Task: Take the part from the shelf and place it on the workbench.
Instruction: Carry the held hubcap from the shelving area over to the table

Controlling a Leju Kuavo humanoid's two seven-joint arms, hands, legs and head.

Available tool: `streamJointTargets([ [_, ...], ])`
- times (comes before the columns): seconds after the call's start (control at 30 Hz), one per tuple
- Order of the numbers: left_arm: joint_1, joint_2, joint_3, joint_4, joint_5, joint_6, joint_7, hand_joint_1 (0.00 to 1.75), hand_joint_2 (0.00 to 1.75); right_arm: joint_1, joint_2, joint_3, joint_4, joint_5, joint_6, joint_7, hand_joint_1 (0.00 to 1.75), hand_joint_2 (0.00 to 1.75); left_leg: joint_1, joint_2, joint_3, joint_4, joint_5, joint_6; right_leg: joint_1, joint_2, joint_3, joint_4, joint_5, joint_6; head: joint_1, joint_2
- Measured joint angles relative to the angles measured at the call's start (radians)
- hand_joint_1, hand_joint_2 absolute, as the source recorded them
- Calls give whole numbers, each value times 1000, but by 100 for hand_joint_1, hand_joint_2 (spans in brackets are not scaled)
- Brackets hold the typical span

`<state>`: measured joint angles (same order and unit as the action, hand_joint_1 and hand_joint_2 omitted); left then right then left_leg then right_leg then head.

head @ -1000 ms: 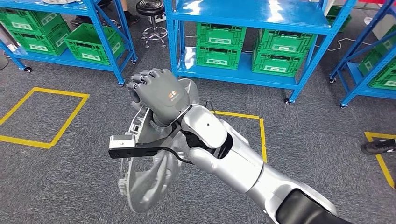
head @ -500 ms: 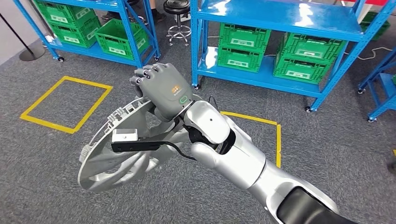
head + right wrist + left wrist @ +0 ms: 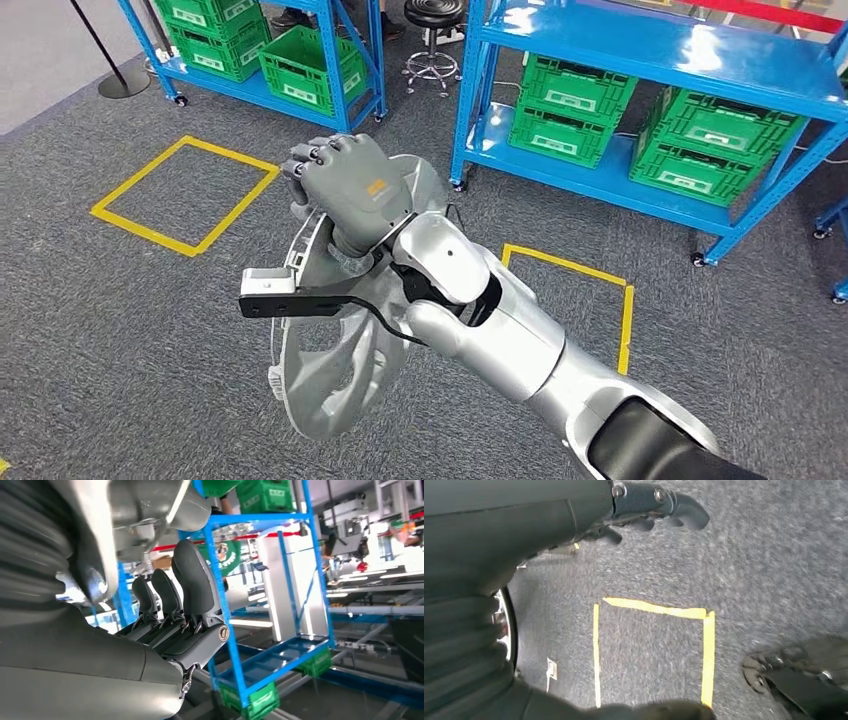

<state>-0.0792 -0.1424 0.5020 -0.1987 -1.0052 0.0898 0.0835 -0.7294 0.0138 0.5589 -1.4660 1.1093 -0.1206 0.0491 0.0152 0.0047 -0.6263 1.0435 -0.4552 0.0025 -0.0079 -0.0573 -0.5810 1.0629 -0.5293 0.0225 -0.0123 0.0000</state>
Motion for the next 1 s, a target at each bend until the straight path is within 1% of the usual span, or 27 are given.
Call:
streamJointTargets([
  [0.07,-2,0,0,0,-4,0,1,0,175,6,-4,-9,1,0,-1,1,175,175,-1,-16,-3,-1,3,9,0,41,-51,111,-60,2,2,0],
  [0.1,-3,0,0,0,-7,1,2,0,175,10,-7,-13,2,1,-2,2,175,175,-2,-26,-5,0,5,12,1,49,-84,179,-88,0,2,0],
  [0.13,-3,0,0,0,-10,1,4,0,175,15,-10,-16,3,1,-2,3,175,175,-5,-36,-7,0,6,14,3,52,-112,231,-103,-3,3,0],
  [0.17,-3,0,0,0,-12,2,6,0,175,20,-13,-17,3,1,-2,3,175,175,-7,-47,-8,0,7,15,5,53,-125,251,-100,-8,3,0],
  [0.2,-3,0,0,0,-14,3,8,0,175,24,-16,-17,4,1,-2,4,175,175,-10,-59,-9,1,8,16,7,56,-120,233,-78,-15,3,0],
  [0.23,-3,0,0,0,-15,4,9,0,175,25,-17,-17,4,1,-3,5,175,175,-12,-70,-9,1,9,16,10,63,-96,178,-42,-24,3,0],
  [0.27,-3,-1,0,0,-16,6,8,0,175,26,-19,-18,4,1,-4,6,175,175,-13,-82,-9,2,10,16,14,79,-63,106,-8,-35,3,0],
  [0.3,-3,-2,0,0,-16,7,7,0,175,26,-20,-19,4,1,-4,6,175,175,-15,-91,-10,2,11,13,17,98,-34,43,16,-46,2,0],
  [0.33,-4,-4,0,0,-17,9,5,0,175,26,-20,-20,4,1,-5,6,175,175,-13,-100,-12,2,13,9,20,111,-14,-1,29,-52,3,0],
  [0.37,-3,-5,0,0,-17,11,3,0,175,26,-21,-21,4,1,-6,7,175,175,-10,-107,-15,1,16,3,22,118,-6,-21,31,-56,4,0],
  [0.43,-1,-7,0,0,-17,13,-2,0,175,28,-23,-21,3,2,-8,7,175,175,-6,-123,-20,-3,21,-10,23,104,-2,-32,35,-57,7,0],
  [0.47,2,-7,0,1,-19,13,-3,0,175,30,-23,-21,3,3,-10,8,175,175,-7,-116,-23,0,19,-15,21,95,3,-40,40,-58,7,0],
  [0.5,4,-7,0,1,-22,13,-3,0,175,32,-24,-21,2,5,-13,10,175,175,-10,-100,-31,15,9,-20,17,84,9,-49,45,-61,5,0],
  [0.53,5,-6,-1,1,-27,13,-2,0,175,35,-26,-23,1,7,-17,11,175,175,-12,-77,-47,48,-12,-25,13,72,14,-56,49,-63,3,0],
  [0.57,4,-5,-2,1,-31,12,-2,0,175,40,-29,-25,0,8,-19,13,175,175,-11,-49,-71,100,-42,-30,13,60,16,-58,50,-65,2,0],
  [0.6,4,-4,-2,1,-35,11,-1,0,175,47,-32,-28,-1,10,-21,14,175,175,-9,-32,-100,162,-73,-35,13,48,16,-58,49,-67,0,0],
  [0.63,3,-3,-2,1,-37,11,-1,0,175,56,-35,-32,-2,11,-23,14,175,175,-5,-22,-125,218,-95,-41,12,35,16,-58,49,-67,0,0],
  [0.67,4,-1,-2,1,-39,10,-2,0,175,65,-38,-35,-2,12,-24,15,175,175,-1,-16,-138,248,-102,-46,11,24,16,-58,48,-66,0,0],
  [0.7,5,1,-2,1,-40,10,-3,0,175,73,-42,-36,-4,14,-25,14,175,175,3,-12,-130,241,-90,-52,8,13,16,-57,46,-64,0,0],
  [0.73,6,3,-2,1,-41,10,-6,0,175,77,-46,-37,-5,15,-28,12,175,175,8,-4,-104,198,-63,-57,5,3,16,-55,44,-61,0,0],
  [0.77,6,5,-2,1,-42,10,-9,0,175,80,-51,-38,-6,13,-32,7,175,175,11,11,-65,130,-35,-61,3,-6,16,-50,41,-55,0,0],
  [0.8,6,7,-2,0,-41,10,-15,0,175,80,-56,-38,-6,7,-39,2,175,175,10,28,-28,66,-15,-62,3,-13,15,-44,36,-47,-1,0],
  [0.83,5,9,-2,0,-40,10,-21,0,175,79,-62,-38,-6,-4,-47,-5,175,175,9,39,-3,22,-4,-57,4,-19,14,-38,32,-40,0,0],
  [0.87,5,10,-2,0,-36,10,-28,0,175,78,-69,-37,-6,-18,-56,-11,175,175,7,44,8,-1,-2,-49,6,-25,13,-35,29,-33,0,0],
  [0.93,8,11,0,1,-17,13,-41,0,175,72,-81,-34,-3,-46,-73,-23,175,175,4,28,4,-2,-2,-29,8,-39,14,-35,28,-23,3,0],
  [0.97,11,12,3,1,-3,16,-46,0,175,66,-85,-32,-1,-58,-78,-27,175,175,5,20,2,-3,-1,-22,6,-37,14,-32,24,-17,4,0],
  [1.0,13,13,8,1,13,21,-51,0,175,60,-89,-29,2,-68,-82,-31,175,175,6,11,1,-4,1,-15,3,-24,9,-19,12,-12,4,0],
])
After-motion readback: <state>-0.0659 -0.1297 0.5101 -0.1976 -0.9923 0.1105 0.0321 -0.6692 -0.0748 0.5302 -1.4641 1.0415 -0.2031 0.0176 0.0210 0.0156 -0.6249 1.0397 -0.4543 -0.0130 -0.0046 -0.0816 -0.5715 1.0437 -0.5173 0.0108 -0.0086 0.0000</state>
